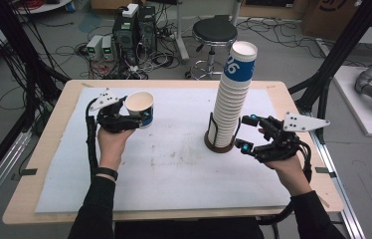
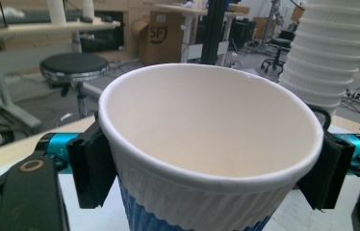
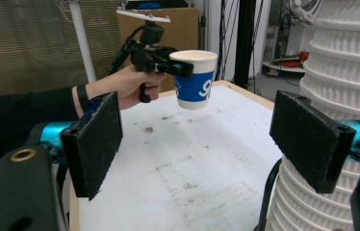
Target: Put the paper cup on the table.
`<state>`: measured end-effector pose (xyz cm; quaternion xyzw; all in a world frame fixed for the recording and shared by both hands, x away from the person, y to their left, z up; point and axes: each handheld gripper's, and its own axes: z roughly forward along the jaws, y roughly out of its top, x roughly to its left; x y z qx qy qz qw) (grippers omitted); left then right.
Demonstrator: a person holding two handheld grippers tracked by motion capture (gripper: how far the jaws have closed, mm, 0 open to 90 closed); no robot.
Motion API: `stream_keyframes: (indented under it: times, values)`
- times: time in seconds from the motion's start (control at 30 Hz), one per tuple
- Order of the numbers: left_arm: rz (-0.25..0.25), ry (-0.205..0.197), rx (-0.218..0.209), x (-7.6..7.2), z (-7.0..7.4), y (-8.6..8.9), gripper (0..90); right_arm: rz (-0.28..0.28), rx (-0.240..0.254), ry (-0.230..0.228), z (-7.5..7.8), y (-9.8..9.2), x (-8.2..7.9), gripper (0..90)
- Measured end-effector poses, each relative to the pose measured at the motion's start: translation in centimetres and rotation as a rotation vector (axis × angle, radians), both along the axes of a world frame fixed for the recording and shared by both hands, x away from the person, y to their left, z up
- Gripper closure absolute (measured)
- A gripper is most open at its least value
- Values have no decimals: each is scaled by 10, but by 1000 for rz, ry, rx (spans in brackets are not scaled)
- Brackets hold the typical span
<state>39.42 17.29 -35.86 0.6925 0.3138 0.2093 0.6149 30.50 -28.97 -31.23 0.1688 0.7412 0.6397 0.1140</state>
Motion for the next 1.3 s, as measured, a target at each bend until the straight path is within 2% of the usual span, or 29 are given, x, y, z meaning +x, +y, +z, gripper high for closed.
stream_keyframes:
  times: [0.07,0.17,0.2,0.33,0.4,0.5,0.6,0.83,1.03,1.2,1.3]
  values:
    - [18,-17,11,3,-6,-2,213,-2,-2,-2,0,0,1,192]
    - [34,2,27,10,-16,-2,215,-1,0,1,0,-1,0,192]
    - [37,4,16,11,-20,-1,215,-2,1,-6,0,-1,0,192]
    - [51,18,25,16,-33,3,215,-3,3,3,0,-2,0,192]
    - [45,44,36,18,-37,4,215,-5,3,0,0,-3,1,192]
    - [64,24,47,19,-44,6,215,-9,0,6,-1,-4,1,192]
    - [76,42,36,22,-52,11,214,-8,1,1,-1,-4,0,192]
    - [90,59,55,28,-69,13,212,-5,-7,2,-2,-2,1,192]
    - [111,47,72,32,-74,15,207,-6,-8,8,-3,-2,1,192]
    - [108,83,103,34,-80,15,205,-6,-13,7,-4,-1,1,192]
    - [103,83,114,35,-81,13,200,-5,-12,8,-4,-1,0,192]
